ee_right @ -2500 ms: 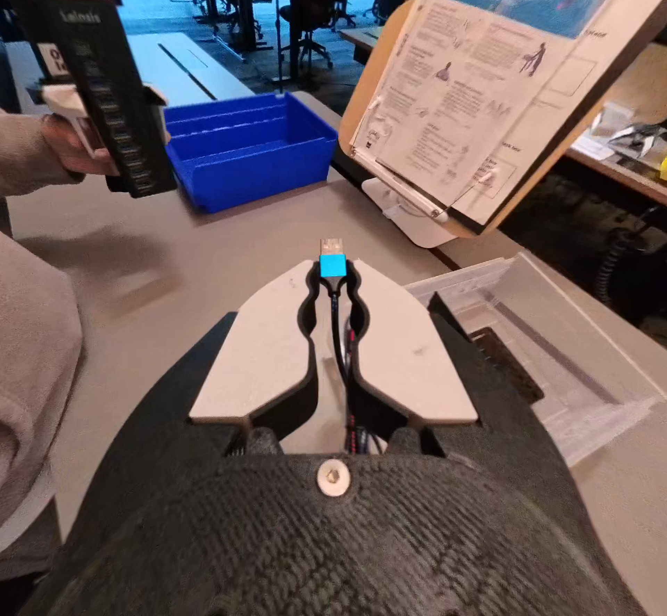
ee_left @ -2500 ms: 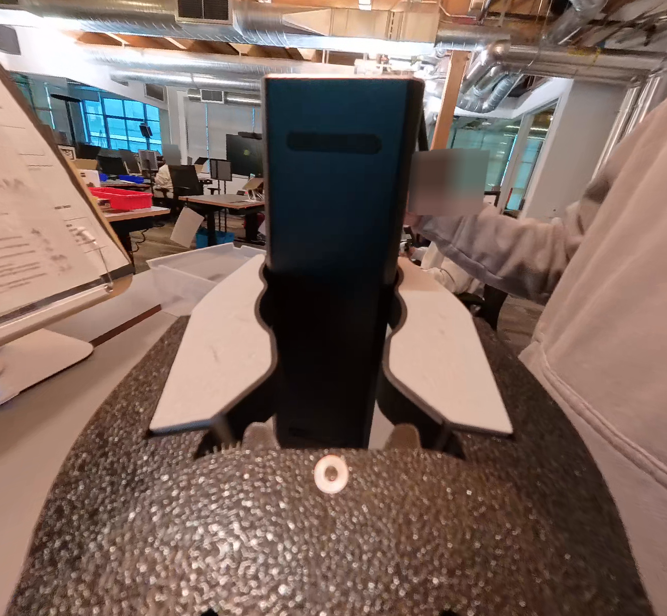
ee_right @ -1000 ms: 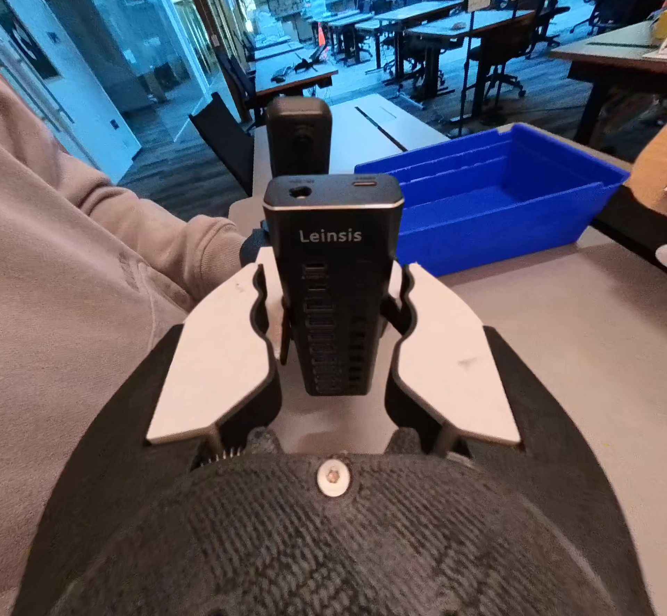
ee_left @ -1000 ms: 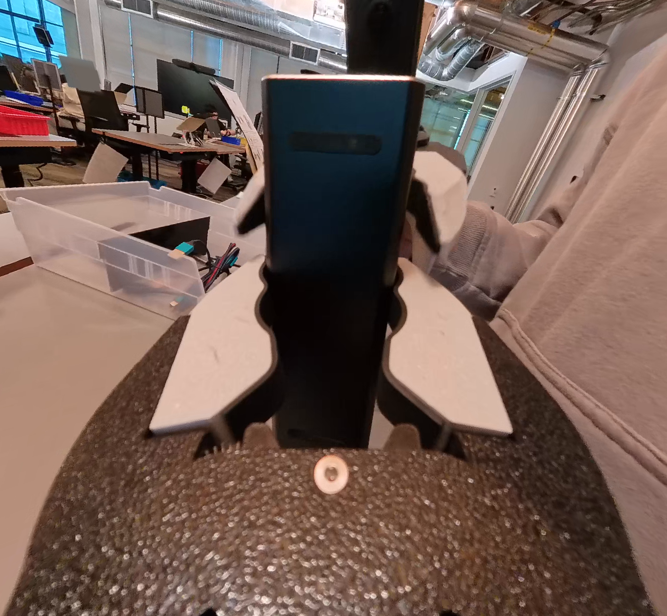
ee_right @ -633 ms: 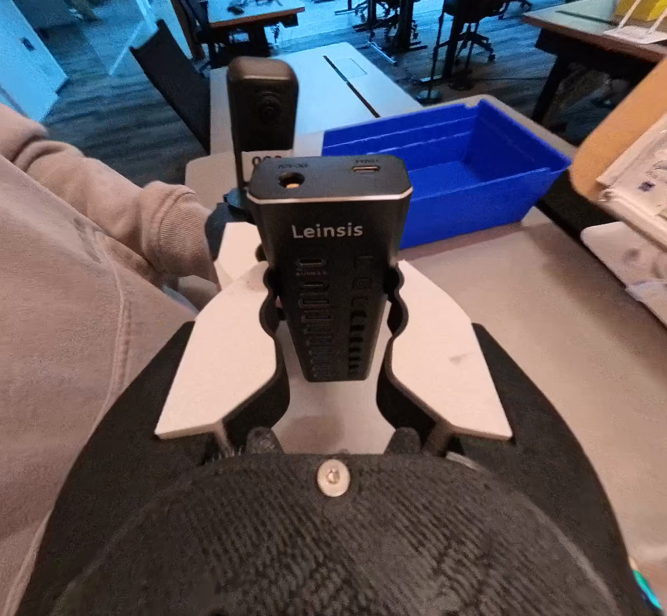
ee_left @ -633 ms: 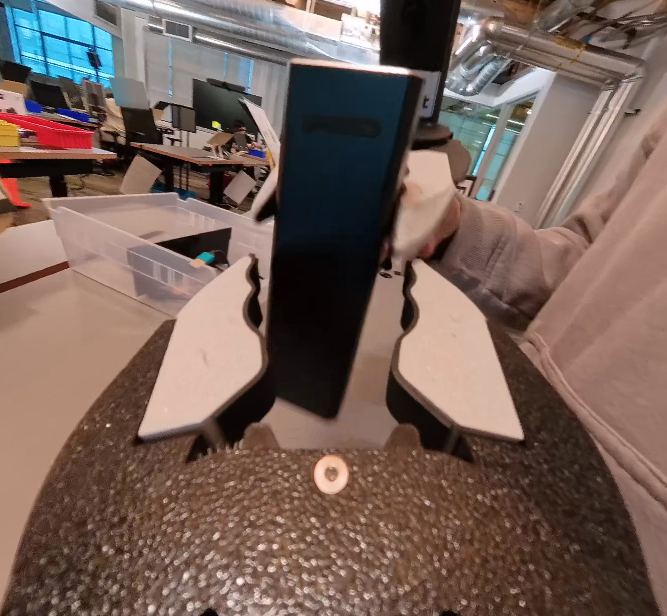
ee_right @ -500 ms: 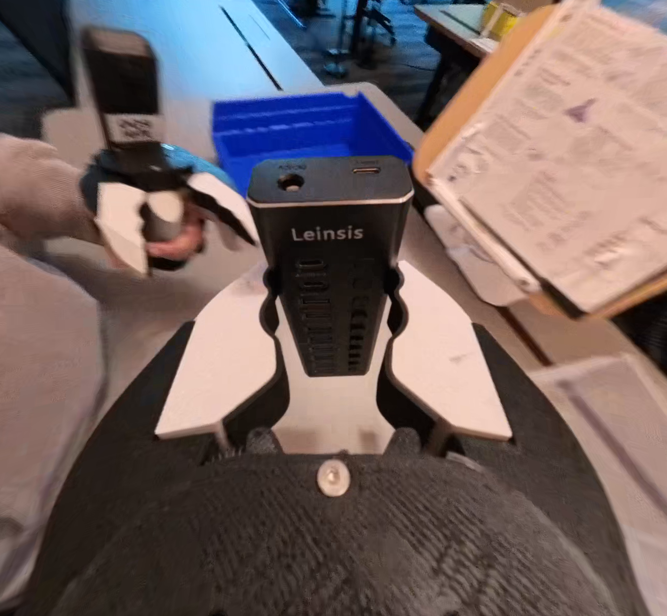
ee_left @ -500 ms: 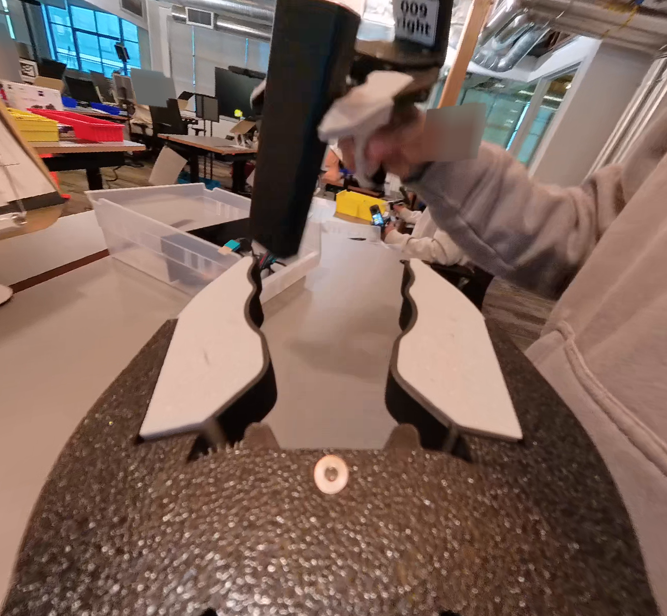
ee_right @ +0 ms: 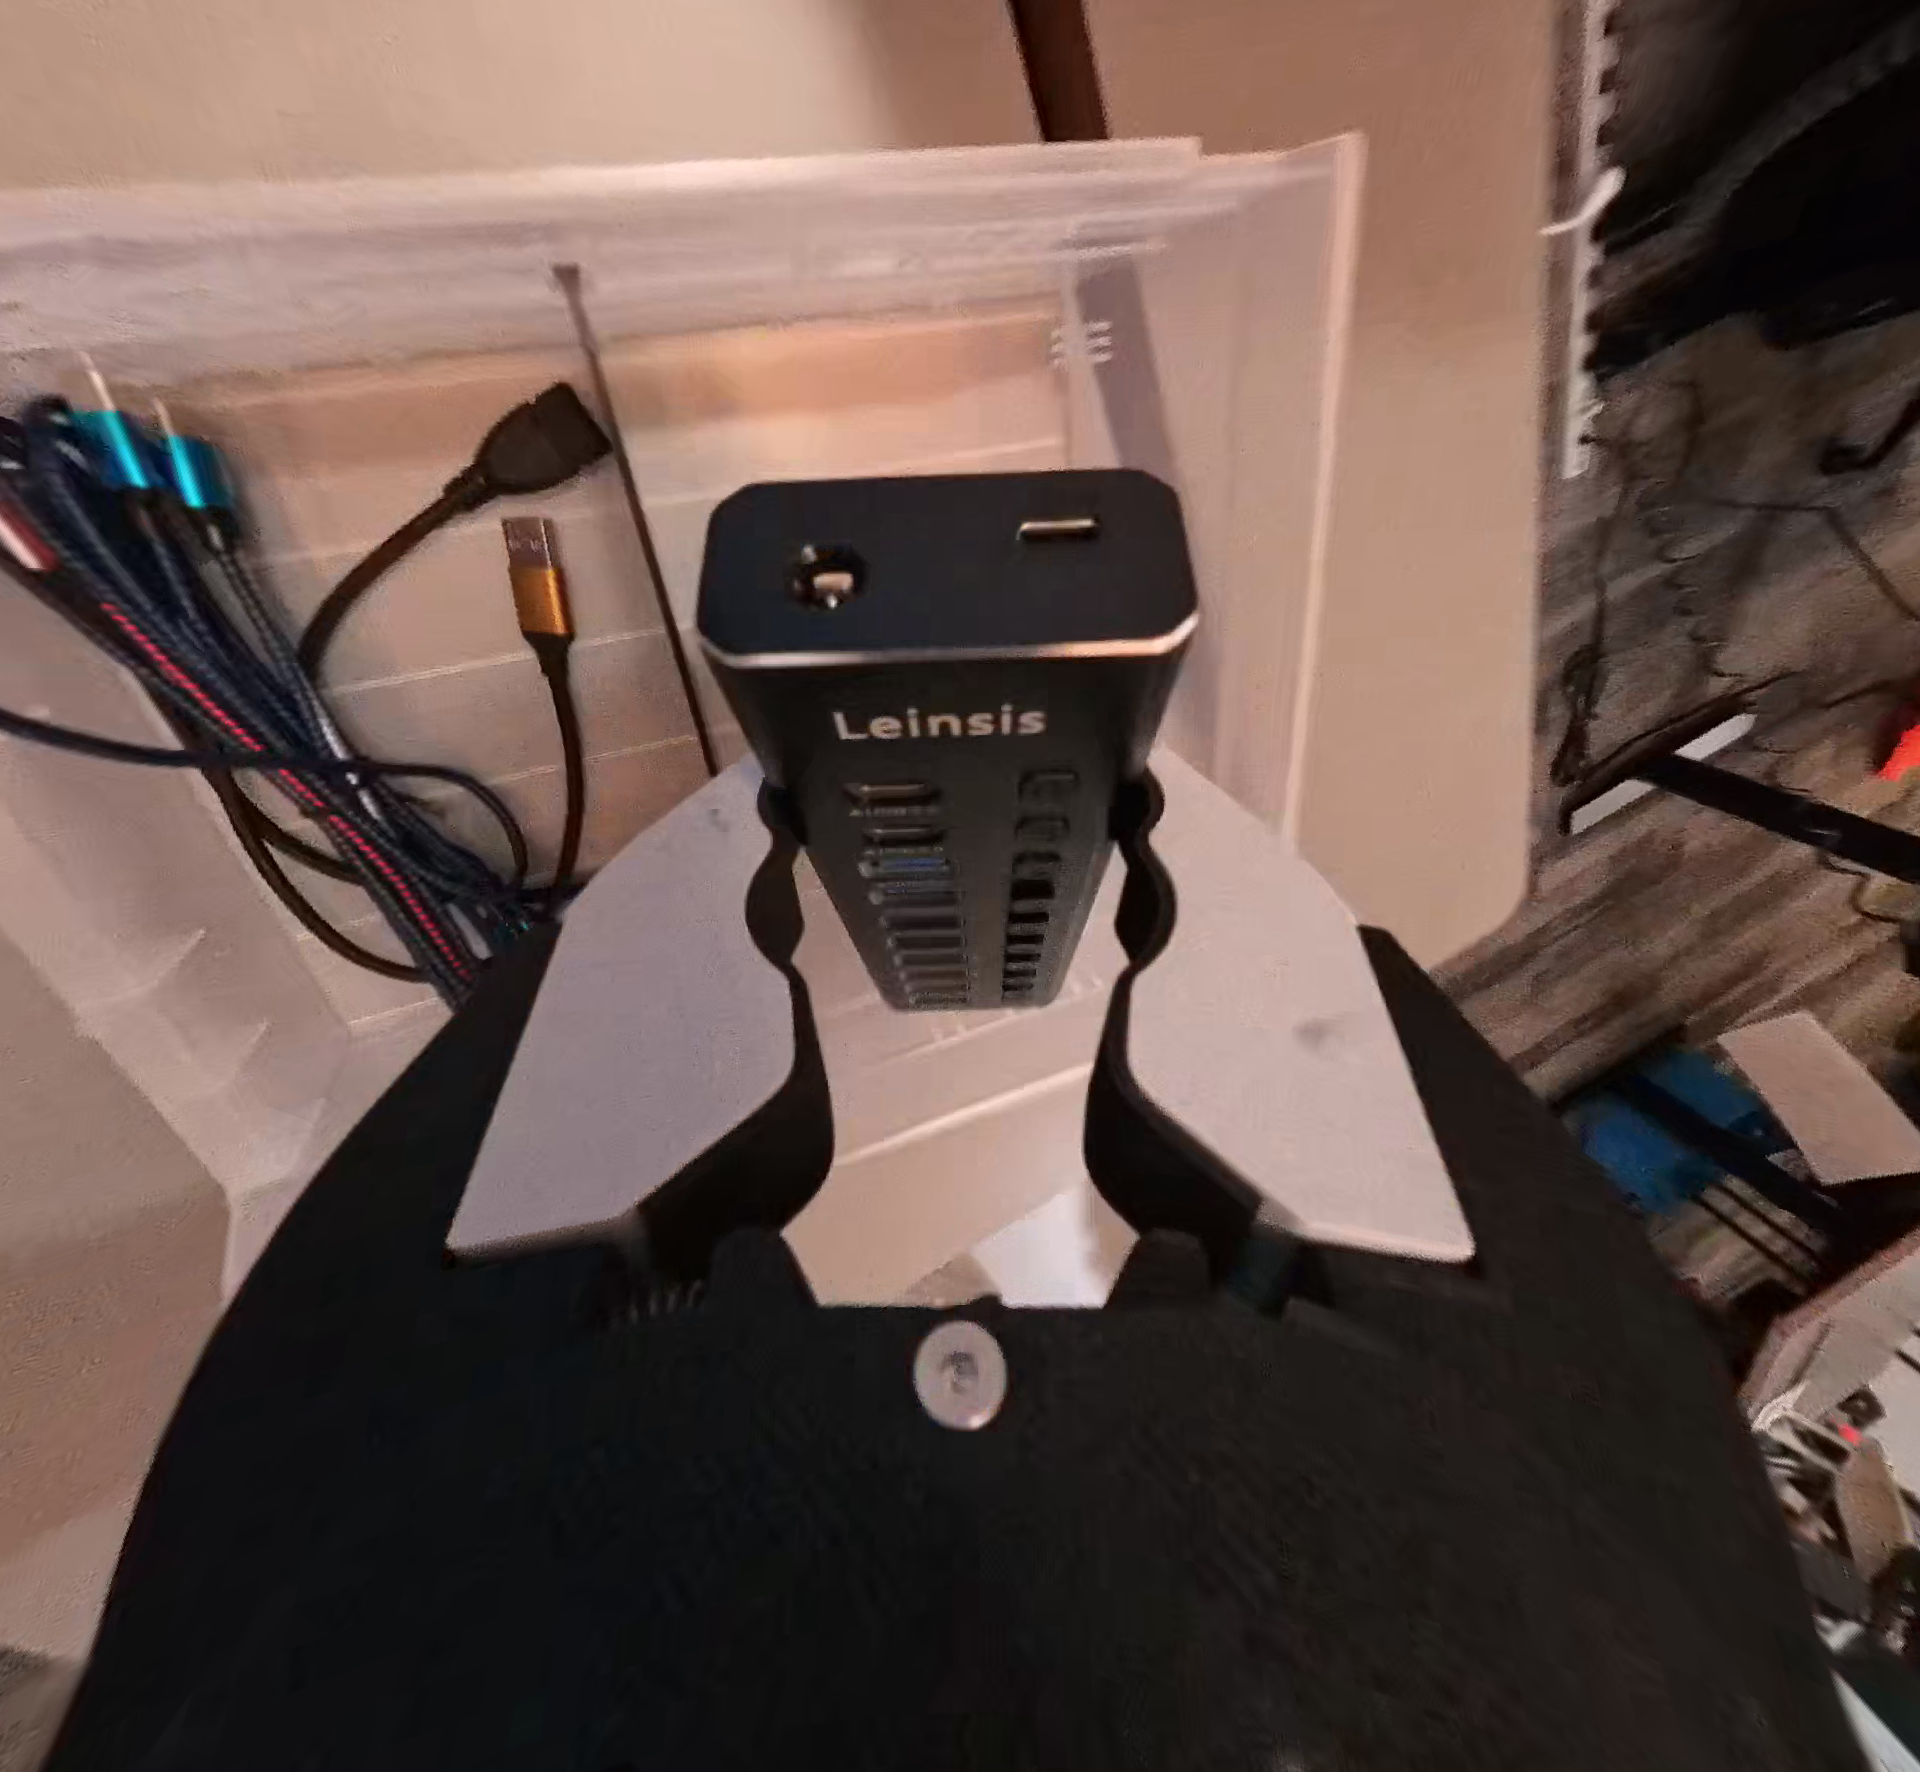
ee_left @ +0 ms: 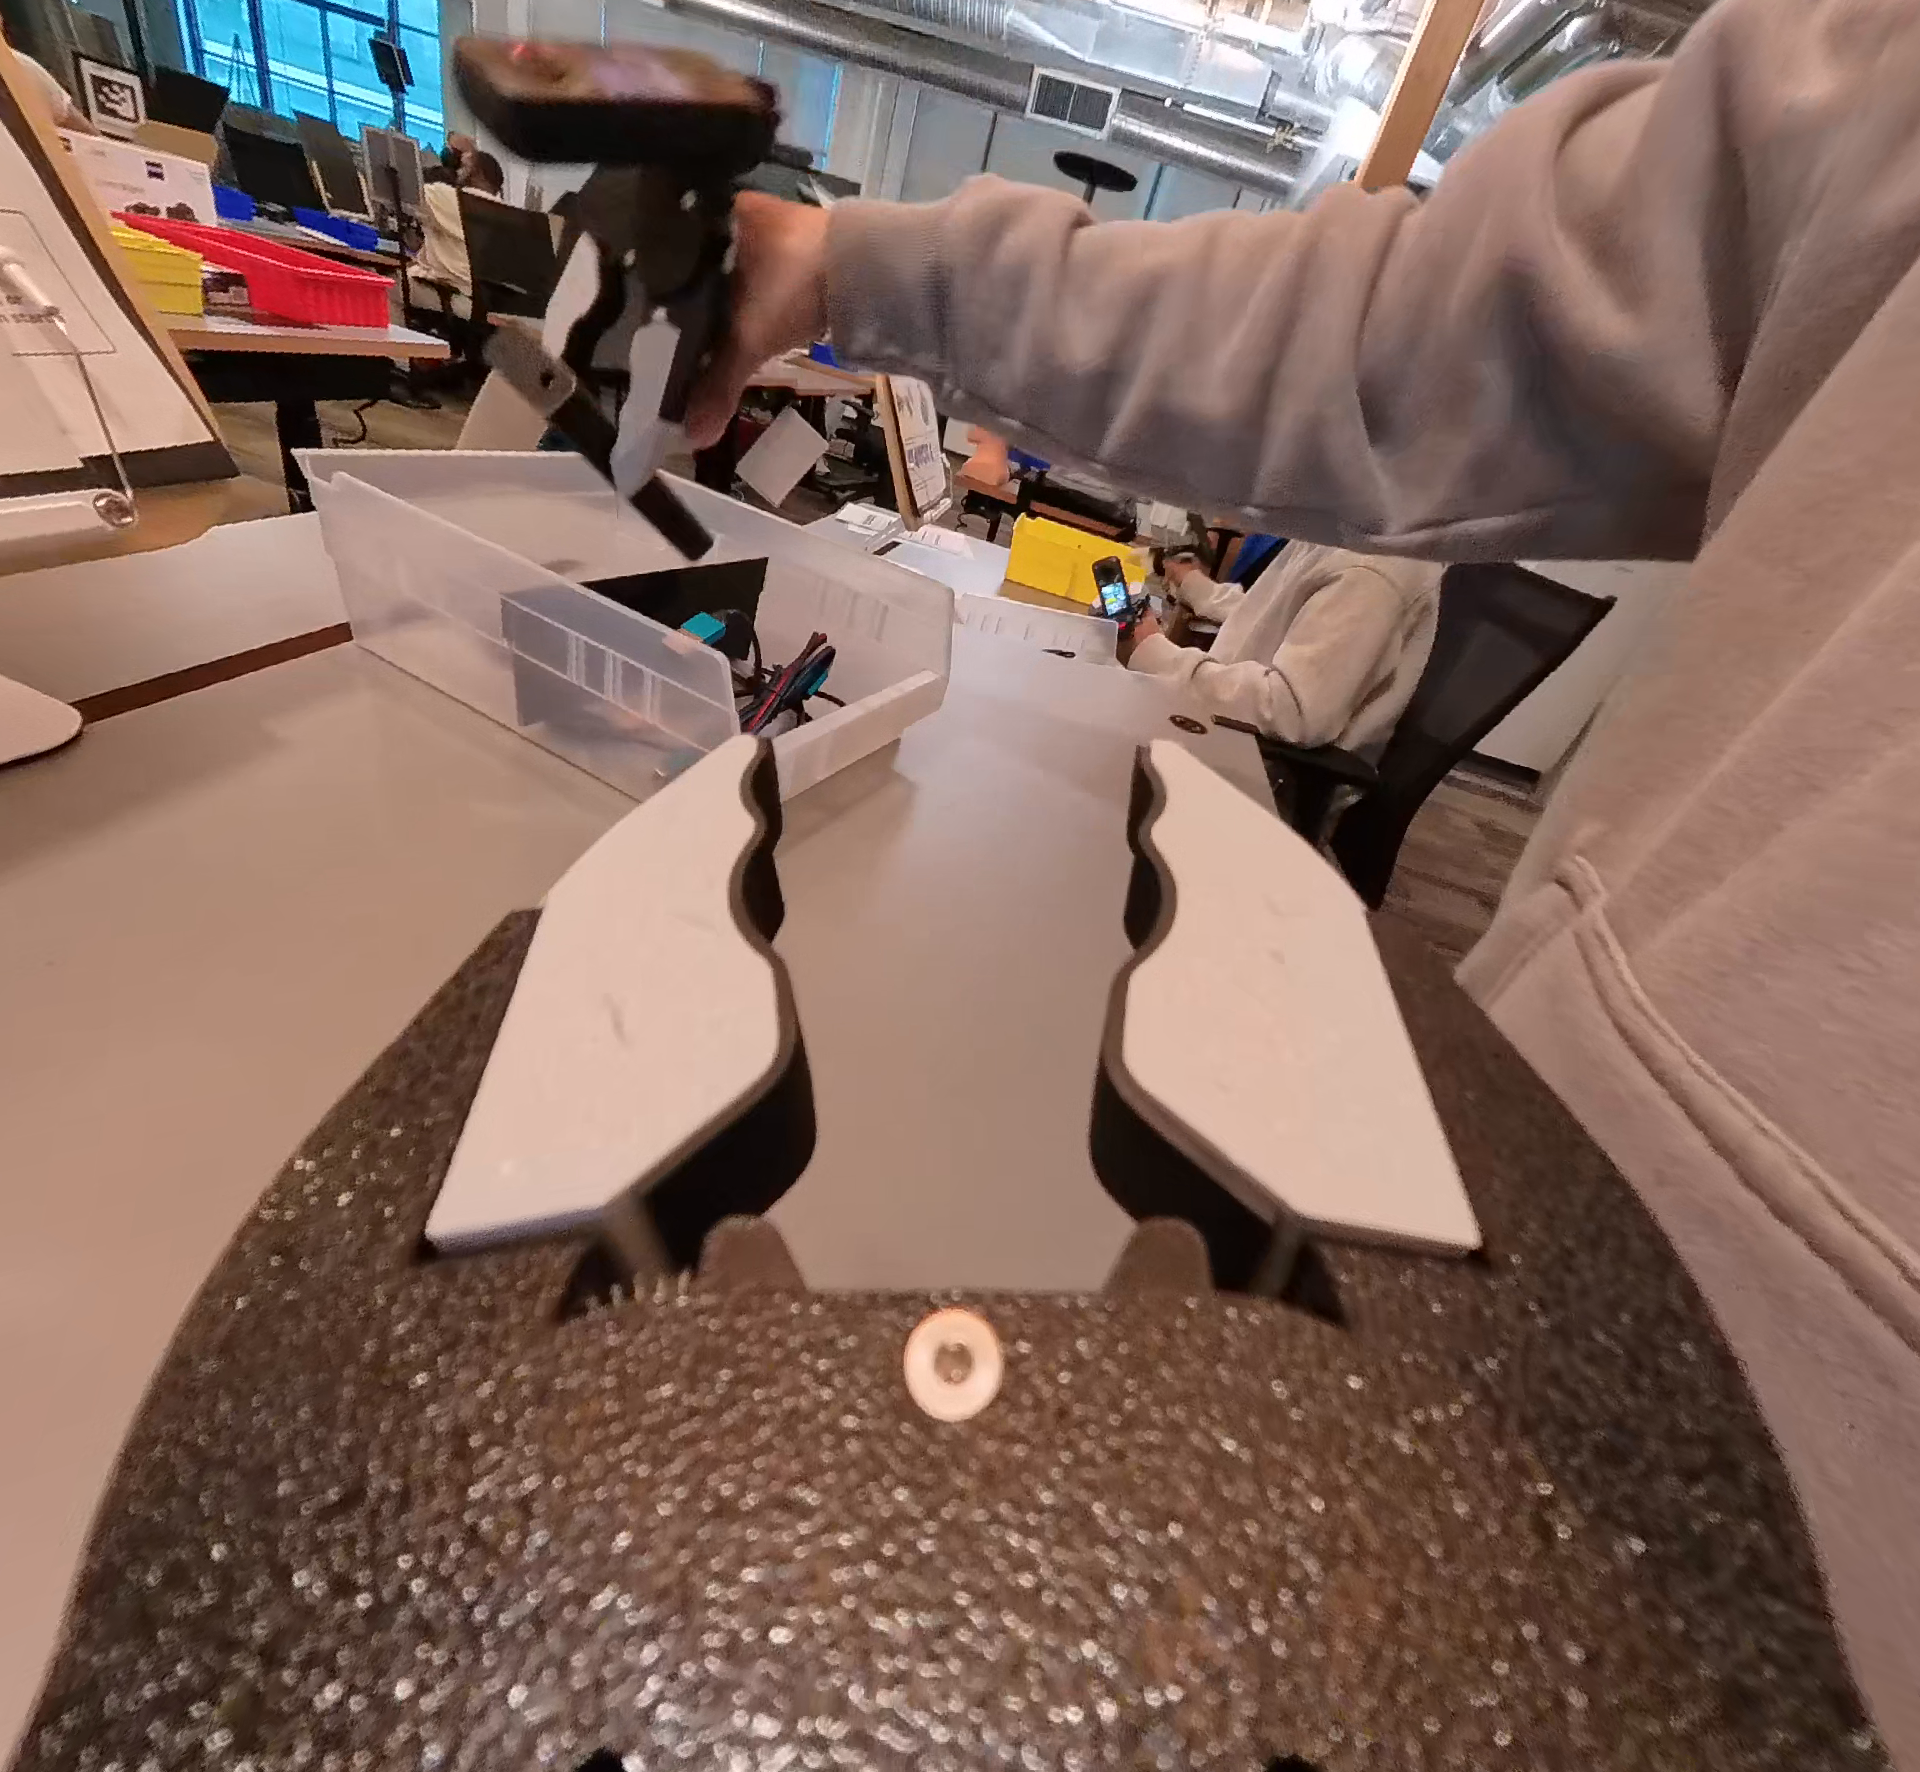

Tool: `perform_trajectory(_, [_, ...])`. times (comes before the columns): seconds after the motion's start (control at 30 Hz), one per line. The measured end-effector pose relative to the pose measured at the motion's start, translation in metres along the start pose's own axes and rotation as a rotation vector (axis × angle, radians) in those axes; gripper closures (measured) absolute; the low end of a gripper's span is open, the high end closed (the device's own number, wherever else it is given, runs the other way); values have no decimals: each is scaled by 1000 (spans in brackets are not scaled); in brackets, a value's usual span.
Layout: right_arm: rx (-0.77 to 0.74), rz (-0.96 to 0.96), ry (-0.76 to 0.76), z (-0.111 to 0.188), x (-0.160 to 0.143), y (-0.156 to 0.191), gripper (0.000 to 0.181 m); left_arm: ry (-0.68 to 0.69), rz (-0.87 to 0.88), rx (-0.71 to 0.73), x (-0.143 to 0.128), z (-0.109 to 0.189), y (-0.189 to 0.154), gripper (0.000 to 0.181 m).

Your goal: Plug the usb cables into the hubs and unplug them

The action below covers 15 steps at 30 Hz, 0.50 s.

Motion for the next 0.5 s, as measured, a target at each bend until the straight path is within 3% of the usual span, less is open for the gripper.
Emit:
perform_trajectory(0.17, [175, 127, 154, -58, 32, 6, 121, 55, -19, 59, -3, 5, 1, 118])
perform_trajectory(0.27, [237, 106, 119, -76, 44, 6, 122, 70, 0, 87, -7, 7, 3, 118])
perform_trajectory(0.37, [304, 51, 114, -87, 46, 6, 122, 70, 18, 107, -8, 7, 4, 117])
perform_trajectory(0.43, [286, 29, 90, -86, 43, 6, 125, 84, 21, 117, -8, 4, 5, 117])
perform_trajectory(0.5, [223, -9, 44, -75, 35, 5, 117, 108, 28, 141, -7, -1, 7, 117])
Point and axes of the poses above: each gripper's, where its closed fingertips meet, z back along the fingers, x out of its top, y = z × x across the jaws, the point moved 9 cm from there along z, back along the fingers, and after that the axes turned 13 degrees about y, right-handed, at the moved point
